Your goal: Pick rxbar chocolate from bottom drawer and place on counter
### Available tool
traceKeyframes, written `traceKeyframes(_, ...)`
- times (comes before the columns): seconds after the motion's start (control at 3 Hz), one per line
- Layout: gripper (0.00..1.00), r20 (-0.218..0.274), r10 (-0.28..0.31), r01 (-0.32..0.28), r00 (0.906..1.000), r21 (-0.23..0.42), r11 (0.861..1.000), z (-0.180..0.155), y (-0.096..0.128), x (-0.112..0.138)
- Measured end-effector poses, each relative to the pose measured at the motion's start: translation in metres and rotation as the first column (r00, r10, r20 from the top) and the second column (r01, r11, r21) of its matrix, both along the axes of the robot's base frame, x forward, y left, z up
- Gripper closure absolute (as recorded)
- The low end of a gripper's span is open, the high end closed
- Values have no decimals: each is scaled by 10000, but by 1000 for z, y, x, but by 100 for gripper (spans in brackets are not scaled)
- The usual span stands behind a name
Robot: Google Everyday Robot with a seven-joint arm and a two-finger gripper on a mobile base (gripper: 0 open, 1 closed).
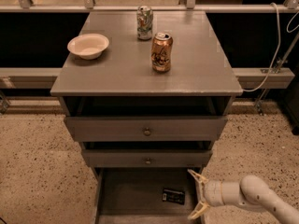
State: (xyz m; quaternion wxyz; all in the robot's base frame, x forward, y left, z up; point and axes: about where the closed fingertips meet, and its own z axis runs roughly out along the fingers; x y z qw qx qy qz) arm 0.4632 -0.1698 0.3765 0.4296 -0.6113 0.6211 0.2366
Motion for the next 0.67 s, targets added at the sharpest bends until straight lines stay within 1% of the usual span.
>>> traceKeyframes(0.33,0,-494,863,-850,9950,294,9960,-1,9,-23)
traceKeyframes(0.67,0,-489,416,-414,9979,57,9991,-19,15,-22)
